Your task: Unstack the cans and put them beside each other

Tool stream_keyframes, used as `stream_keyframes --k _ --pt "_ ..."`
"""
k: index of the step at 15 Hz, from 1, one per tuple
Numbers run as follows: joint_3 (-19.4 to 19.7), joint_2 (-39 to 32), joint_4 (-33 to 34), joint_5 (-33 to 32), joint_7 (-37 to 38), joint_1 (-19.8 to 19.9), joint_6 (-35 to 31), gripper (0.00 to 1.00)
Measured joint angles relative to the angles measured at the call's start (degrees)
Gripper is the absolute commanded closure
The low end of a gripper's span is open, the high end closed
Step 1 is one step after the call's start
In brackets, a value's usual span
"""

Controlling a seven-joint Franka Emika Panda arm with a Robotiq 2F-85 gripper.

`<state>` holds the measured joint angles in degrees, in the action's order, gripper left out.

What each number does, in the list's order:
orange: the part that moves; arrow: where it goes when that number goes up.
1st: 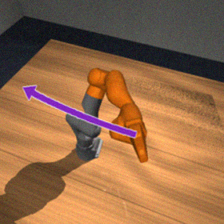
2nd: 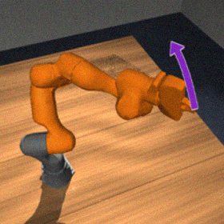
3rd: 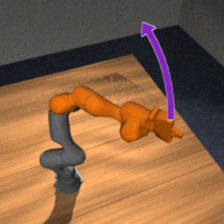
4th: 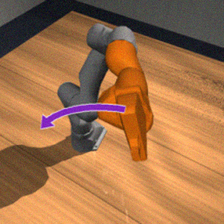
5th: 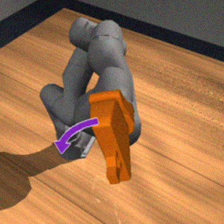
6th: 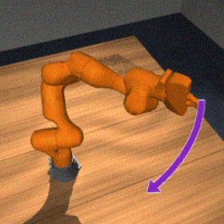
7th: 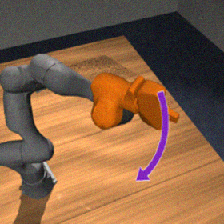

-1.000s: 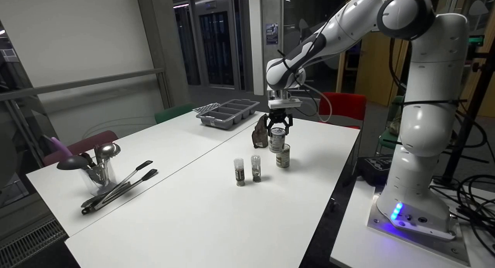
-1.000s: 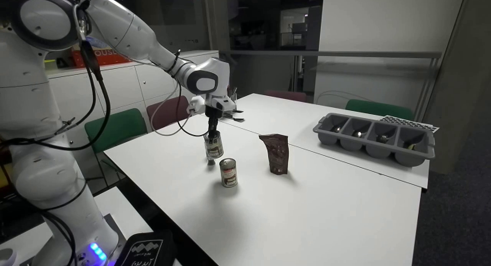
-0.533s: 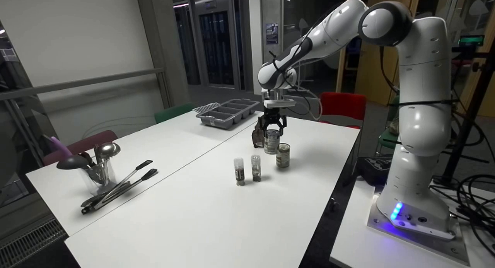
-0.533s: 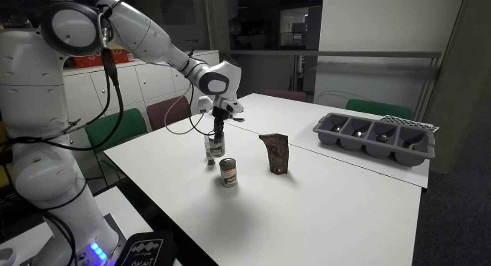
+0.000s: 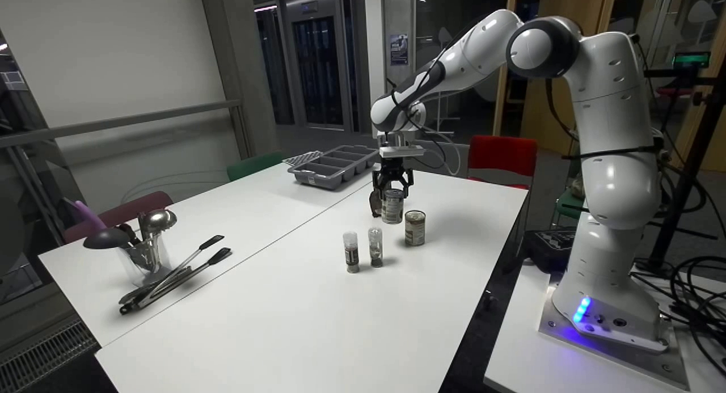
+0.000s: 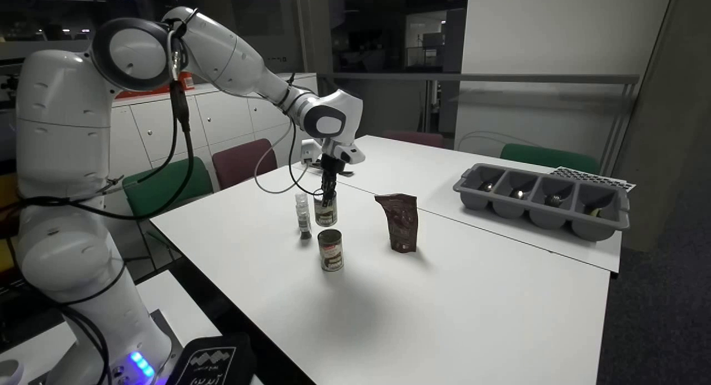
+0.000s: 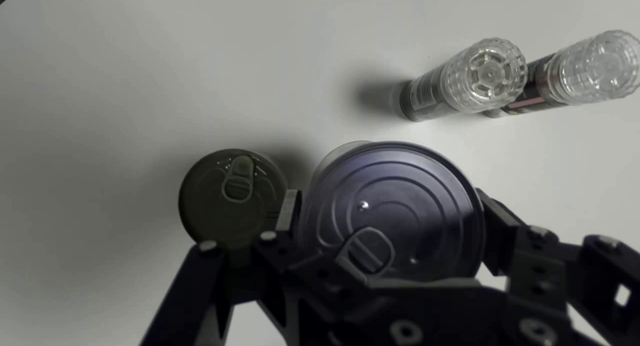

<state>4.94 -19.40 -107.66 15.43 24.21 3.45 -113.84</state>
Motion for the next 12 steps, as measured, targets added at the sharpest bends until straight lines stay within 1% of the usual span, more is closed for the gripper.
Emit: stream_keyframes --k 7,12 --pt "1.35 -6.00 7.95 0.00 6.76 0.28 0.15 0.43" --pt "2.12 -12.71 15.85 0.00 10.88 0.69 3.32 0.43"
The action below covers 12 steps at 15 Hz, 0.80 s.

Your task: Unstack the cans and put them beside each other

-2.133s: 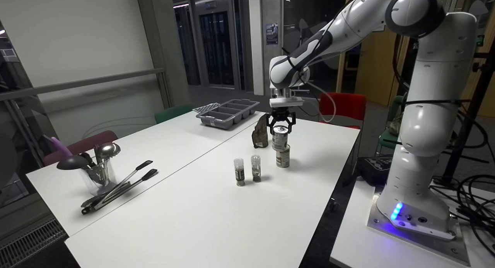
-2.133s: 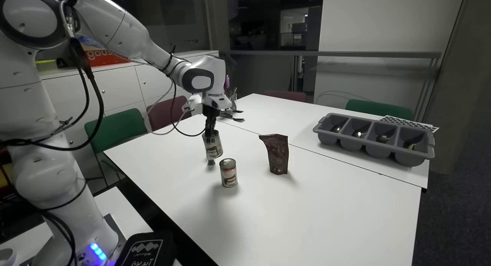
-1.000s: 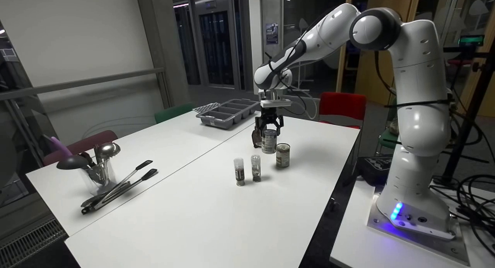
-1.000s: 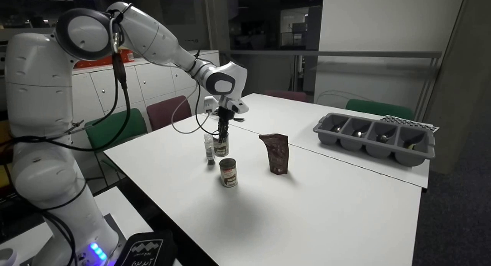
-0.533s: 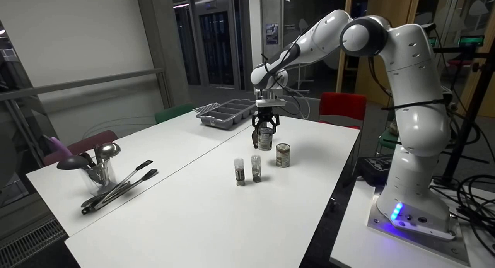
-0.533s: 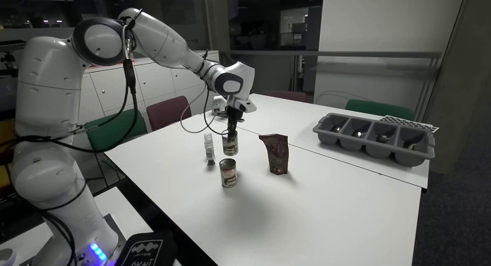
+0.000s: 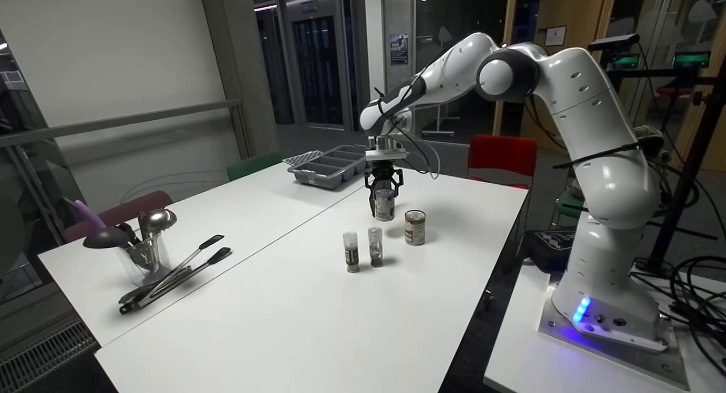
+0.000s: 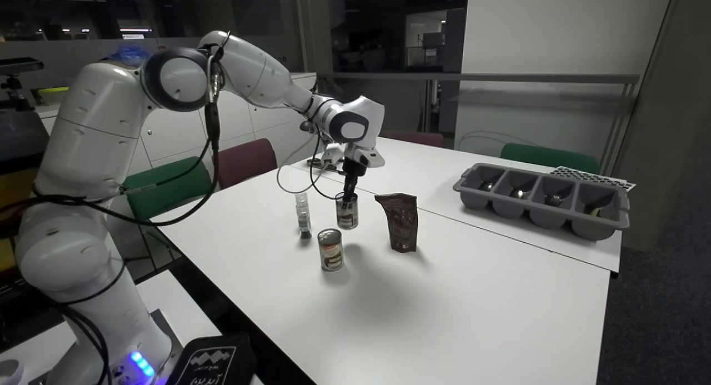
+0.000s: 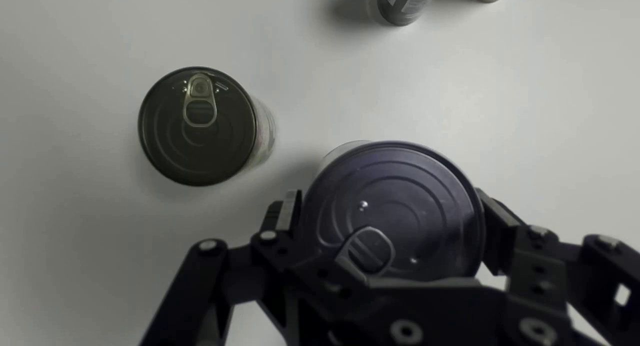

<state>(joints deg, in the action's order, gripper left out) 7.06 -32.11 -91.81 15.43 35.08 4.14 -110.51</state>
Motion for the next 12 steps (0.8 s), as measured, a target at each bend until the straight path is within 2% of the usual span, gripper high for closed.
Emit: stream_keyframes --k 12 --pt "-0.14 -11.95 14.23 2.94 0.74 0.93 1.24 0.43"
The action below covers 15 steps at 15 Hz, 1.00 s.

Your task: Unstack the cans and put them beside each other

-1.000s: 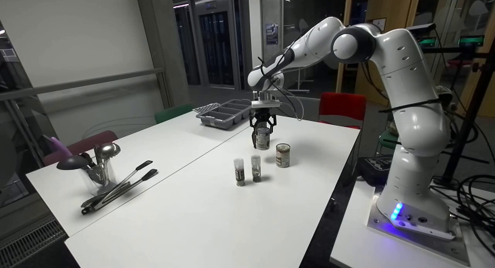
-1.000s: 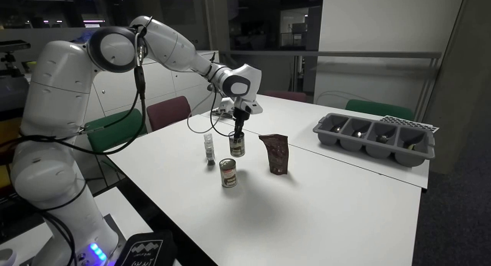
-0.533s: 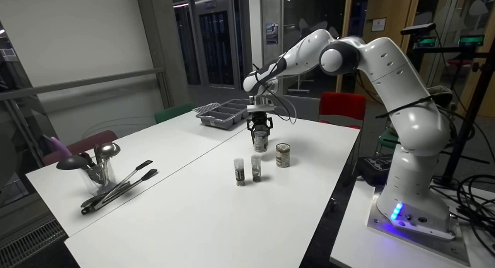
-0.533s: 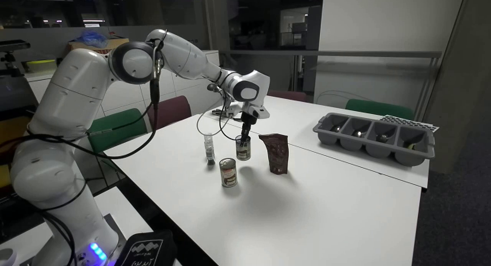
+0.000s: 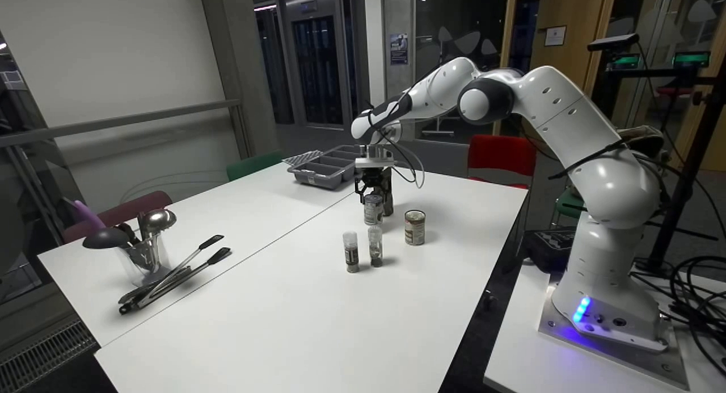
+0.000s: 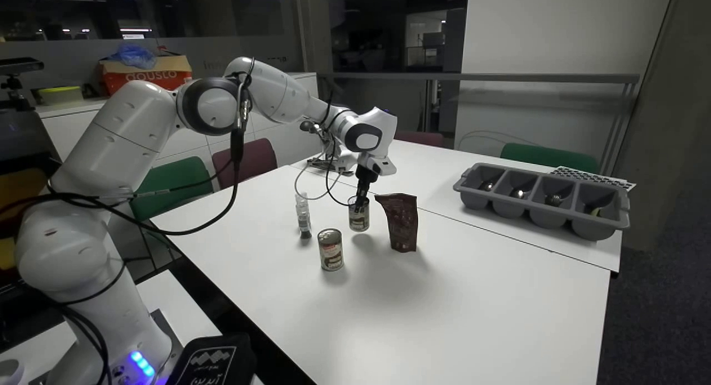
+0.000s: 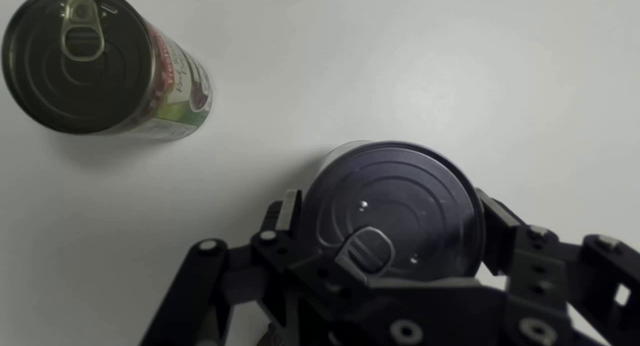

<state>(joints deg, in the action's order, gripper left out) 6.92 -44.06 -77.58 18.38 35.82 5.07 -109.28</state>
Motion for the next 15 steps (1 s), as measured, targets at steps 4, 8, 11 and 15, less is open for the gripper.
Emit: stream_keyframes --k 4,8,11,15 --pt "-0.01 -3.10 3.36 -0.02 1.88 0.01 0.04 0.43" --pt "-0.08 -5.69 5.91 -0.04 3.69 0.01 0.14 0.43" --pt "-0.13 -6.99 7.34 -0.05 4.52 0.01 0.48 0.43" --pt "-0.14 -8.07 8.93 -0.05 5.19 0.01 1.82 0.00"
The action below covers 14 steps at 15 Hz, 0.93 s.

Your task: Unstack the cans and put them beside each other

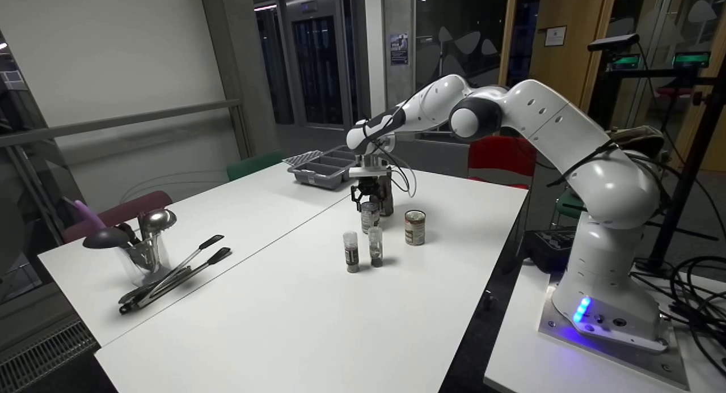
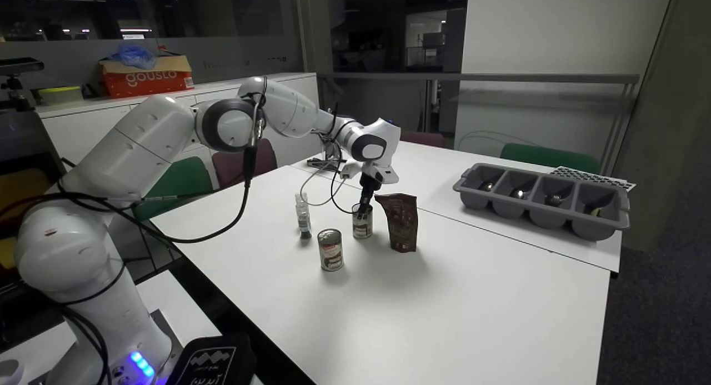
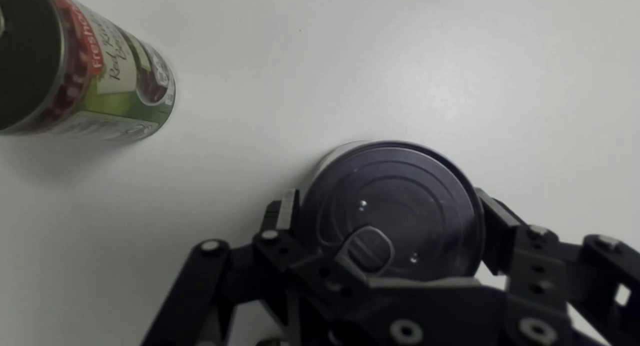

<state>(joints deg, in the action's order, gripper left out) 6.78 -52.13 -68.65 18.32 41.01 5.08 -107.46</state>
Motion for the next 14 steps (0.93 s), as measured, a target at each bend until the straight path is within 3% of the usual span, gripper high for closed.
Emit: stream_keyframes --k 9,14 --pt "0.05 1.25 2.24 0.01 0.64 0.56 2.51 0.00" --pt "0.27 8.36 -5.40 -0.06 -0.38 1.07 1.85 0.00"
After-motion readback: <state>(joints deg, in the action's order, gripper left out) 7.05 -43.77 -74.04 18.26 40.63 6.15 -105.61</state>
